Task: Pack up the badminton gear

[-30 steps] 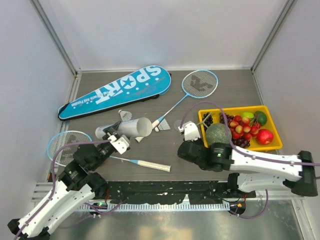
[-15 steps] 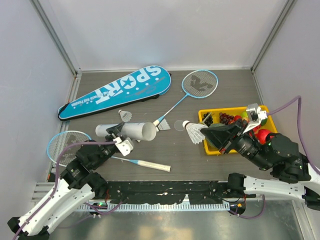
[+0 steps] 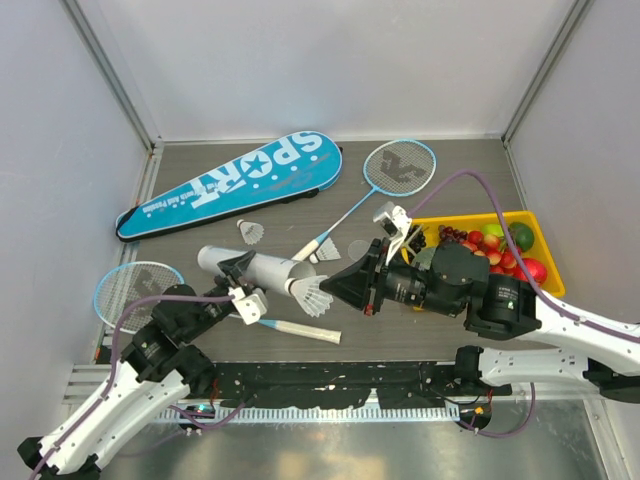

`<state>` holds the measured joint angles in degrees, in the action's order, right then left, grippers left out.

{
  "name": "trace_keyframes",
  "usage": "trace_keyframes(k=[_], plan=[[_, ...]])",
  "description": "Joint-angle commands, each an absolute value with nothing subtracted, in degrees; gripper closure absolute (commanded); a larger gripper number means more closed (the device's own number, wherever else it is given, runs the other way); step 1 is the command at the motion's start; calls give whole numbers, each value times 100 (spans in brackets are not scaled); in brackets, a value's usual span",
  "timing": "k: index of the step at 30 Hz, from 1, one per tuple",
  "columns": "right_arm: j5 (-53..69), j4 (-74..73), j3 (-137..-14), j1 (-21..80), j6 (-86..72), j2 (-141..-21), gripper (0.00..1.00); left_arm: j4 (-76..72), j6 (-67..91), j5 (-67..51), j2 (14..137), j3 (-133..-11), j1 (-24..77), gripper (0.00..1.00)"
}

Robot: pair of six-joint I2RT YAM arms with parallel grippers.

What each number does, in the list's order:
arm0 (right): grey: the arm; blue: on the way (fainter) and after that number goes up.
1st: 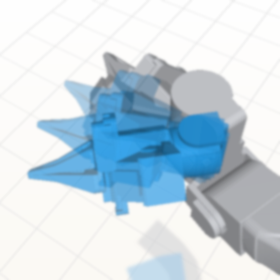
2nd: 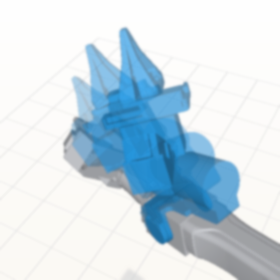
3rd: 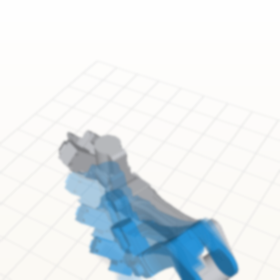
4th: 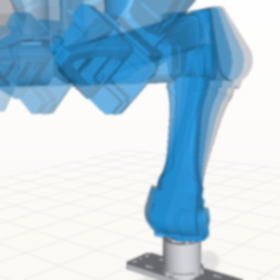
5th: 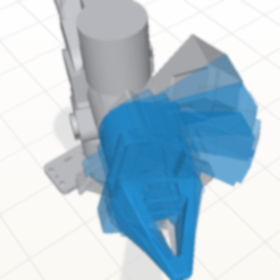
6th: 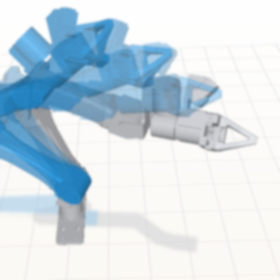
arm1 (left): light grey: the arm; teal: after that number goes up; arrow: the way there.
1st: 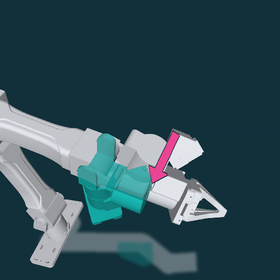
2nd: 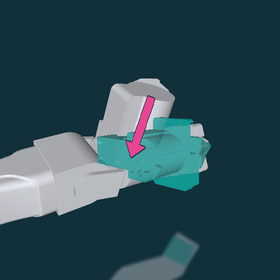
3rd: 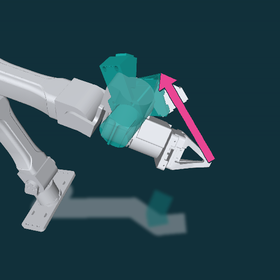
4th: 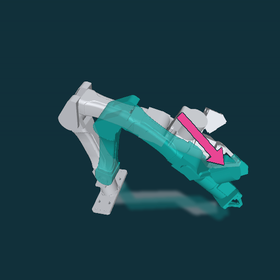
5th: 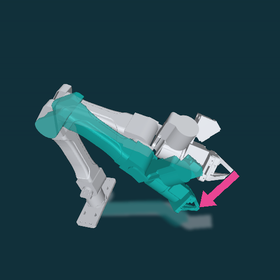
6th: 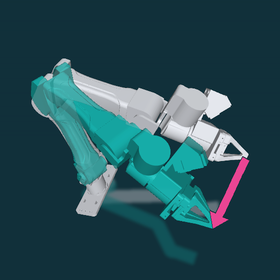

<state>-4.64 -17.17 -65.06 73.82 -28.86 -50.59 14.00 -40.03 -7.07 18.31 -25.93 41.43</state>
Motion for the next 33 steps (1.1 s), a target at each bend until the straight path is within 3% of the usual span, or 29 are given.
trace_keyframes(k=[1,21,33], plan=[[-334,-1371,-6513,7409,-3137,-4957,95,914,-4210,-984,1609,-2531,4131,100],[-703,-1565,-6109,7409,-3375,-4772,95,888,-4210,-1134,1573,-2522,4131,100],[-949,-1459,-6275,7409,-3226,-5361,95,870,-4184,-1116,1573,-2531,4131,100]])
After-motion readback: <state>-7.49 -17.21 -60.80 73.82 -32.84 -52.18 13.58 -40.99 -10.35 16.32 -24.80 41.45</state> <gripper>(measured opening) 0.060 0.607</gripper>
